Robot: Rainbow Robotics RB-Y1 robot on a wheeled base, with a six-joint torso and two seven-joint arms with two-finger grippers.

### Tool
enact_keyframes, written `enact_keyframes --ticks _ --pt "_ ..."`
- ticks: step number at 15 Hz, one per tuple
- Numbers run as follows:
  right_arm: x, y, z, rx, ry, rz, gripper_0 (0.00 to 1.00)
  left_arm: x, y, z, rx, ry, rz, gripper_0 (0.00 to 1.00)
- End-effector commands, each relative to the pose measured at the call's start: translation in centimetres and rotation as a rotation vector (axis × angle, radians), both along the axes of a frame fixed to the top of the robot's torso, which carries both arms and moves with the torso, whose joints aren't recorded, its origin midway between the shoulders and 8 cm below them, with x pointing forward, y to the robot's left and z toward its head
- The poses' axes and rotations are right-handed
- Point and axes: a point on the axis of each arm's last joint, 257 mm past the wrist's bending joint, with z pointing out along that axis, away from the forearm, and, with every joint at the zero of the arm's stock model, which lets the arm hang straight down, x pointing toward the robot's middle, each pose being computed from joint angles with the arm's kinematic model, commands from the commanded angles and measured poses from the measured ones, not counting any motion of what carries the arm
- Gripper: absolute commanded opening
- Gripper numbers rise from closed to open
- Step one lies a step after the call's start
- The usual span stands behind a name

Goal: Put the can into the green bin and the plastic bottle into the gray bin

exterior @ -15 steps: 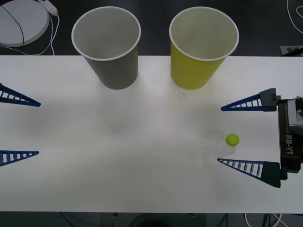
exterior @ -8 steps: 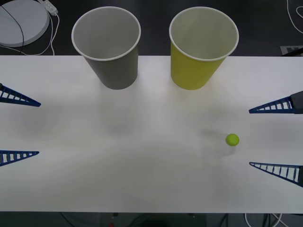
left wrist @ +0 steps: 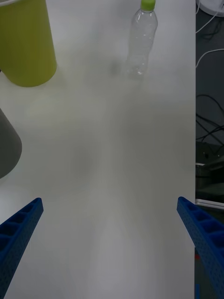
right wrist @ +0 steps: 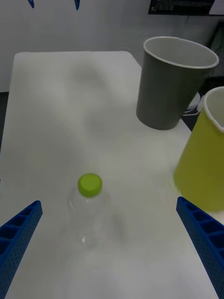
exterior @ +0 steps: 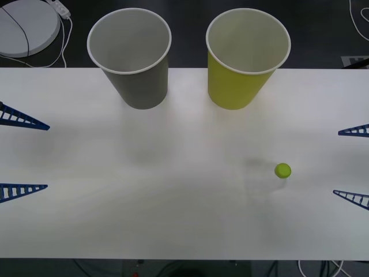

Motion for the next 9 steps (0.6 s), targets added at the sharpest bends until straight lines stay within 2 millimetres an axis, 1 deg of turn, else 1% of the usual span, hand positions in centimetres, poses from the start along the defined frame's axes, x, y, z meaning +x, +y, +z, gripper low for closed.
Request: enact_keyframes --ticks 1,5,9 --pt "0.9 -3.1 -1.2 -0.014 -0.003 -0.068 1.00 0.0 0.0 0.0 0.000 0.000 0.000 1.00" --pt "1.5 -7.0 -3.1 -0.032 0.018 -0.154 1.00 0.0 0.0 0.0 0.000 0.000 0.000 1.00" --pt "1.3 -9.3 -5.3 -0.035 0.056 -0.203 1.00 0.0 0.0 0.0 0.000 0.000 0.000 1.00"
